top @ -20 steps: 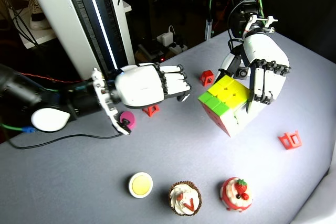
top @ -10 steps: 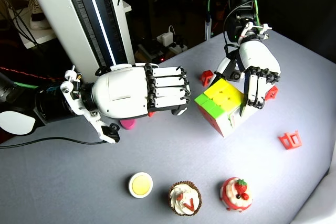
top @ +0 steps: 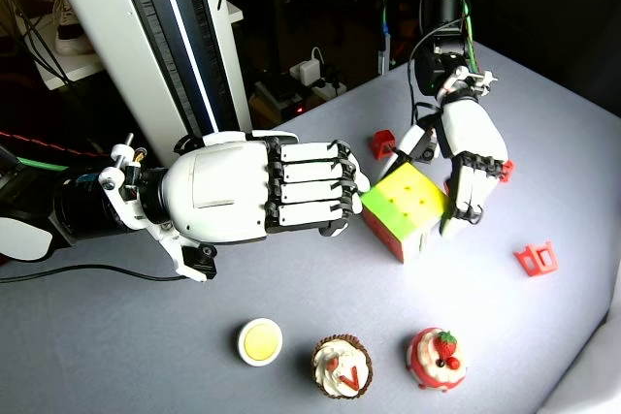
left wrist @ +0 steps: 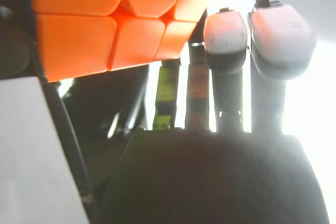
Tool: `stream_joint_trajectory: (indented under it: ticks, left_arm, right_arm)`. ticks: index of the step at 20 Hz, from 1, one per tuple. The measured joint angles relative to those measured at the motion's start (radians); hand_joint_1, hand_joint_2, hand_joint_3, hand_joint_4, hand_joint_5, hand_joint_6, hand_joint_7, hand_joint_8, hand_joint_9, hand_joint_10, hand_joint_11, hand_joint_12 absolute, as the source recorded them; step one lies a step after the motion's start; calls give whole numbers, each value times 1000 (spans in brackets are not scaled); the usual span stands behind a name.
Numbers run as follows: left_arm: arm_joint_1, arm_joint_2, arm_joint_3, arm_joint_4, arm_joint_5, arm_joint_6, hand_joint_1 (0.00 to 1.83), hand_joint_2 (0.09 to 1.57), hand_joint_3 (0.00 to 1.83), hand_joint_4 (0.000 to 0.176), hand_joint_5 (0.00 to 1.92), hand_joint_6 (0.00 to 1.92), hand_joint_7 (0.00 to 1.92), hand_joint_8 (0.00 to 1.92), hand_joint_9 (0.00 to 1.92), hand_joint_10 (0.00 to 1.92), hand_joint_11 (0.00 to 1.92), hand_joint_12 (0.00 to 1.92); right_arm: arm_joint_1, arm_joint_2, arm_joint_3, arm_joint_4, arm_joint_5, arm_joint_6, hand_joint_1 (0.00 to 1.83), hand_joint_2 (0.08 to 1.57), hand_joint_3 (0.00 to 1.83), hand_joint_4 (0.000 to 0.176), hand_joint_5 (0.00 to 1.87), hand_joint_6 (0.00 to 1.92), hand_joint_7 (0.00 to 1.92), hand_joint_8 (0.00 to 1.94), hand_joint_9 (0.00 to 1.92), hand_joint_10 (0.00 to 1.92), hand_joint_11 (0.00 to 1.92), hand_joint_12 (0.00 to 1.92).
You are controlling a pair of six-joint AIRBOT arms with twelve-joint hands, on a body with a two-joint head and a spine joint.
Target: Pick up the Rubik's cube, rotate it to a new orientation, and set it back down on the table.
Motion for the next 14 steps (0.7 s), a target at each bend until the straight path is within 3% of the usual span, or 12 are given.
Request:
stream_joint_trajectory:
  ticks: [1,2,3,4,5,6,7,8,9,11,12,14]
  left_arm:
    - [-13,3,-3,20,17,11,1172,1101,425,0,581,1461,755,1719,816,1921,928,1921]
    - [-20,13,-16,28,29,28,1126,1054,239,0,354,1311,427,1418,417,1699,450,1921]
    - [-23,20,-20,43,36,34,1025,1043,128,0,263,1099,226,930,100,1285,89,1816]
    - [-26,31,-33,63,55,56,904,1039,66,0,233,921,236,532,66,934,17,1655]
    - [-36,39,-40,91,84,77,827,1001,26,0,186,703,239,293,43,746,3,1634]
    - [-40,47,-47,92,93,90,801,989,10,0,188,499,251,145,33,681,0,1654]
    - [-46,56,-51,100,105,103,779,952,0,6,190,283,223,53,21,549,0,1562]
    - [-49,60,-52,97,106,108,737,937,0,29,157,167,143,10,3,360,0,1469]
    - [-50,63,-52,94,105,110,701,930,0,62,117,79,47,2,0,110,0,1206]
    - [-49,66,-52,90,105,110,703,928,0,81,39,31,1,0,0,3,0,134]
    - [-49,66,-52,96,106,110,638,929,1,98,7,5,0,0,0,0,0,26]
    - [-49,67,-52,96,107,110,593,900,0,128,0,0,0,0,0,0,0,0]
  right_arm:
    - [0,0,0,-1,0,0,0,1353,3,0,25,1049,50,689,0,1197,0,1857]
    - [0,0,0,-2,-1,0,0,1348,1,0,20,1031,53,667,0,1206,0,1841]
    - [0,0,0,-1,-2,0,0,1351,2,0,9,1048,49,644,0,1188,0,1855]
    - [0,0,0,3,-6,0,0,1361,5,0,1,1077,51,633,0,1199,0,1873]
    - [0,0,1,3,-7,0,0,1377,12,0,0,1039,51,633,0,1211,0,1878]
    - [0,0,1,3,-7,0,0,1379,11,0,0,1053,59,640,0,1219,0,1878]
    - [0,0,1,-1,-7,0,0,1379,10,0,0,1036,67,649,0,1246,0,1871]
    - [0,0,1,0,-8,0,0,1385,9,0,0,1053,57,705,0,1274,0,1888]
    - [0,0,1,0,-7,0,0,1388,8,0,0,1078,52,730,0,1287,0,1887]
    - [0,0,1,1,-8,0,0,1388,6,0,0,1045,38,741,0,1279,0,1893]
    - [0,0,1,1,-8,0,0,1386,5,0,0,1008,31,738,0,1262,0,1903]
    - [0,0,1,1,-8,0,0,1381,2,0,0,949,29,738,0,1261,0,1899]
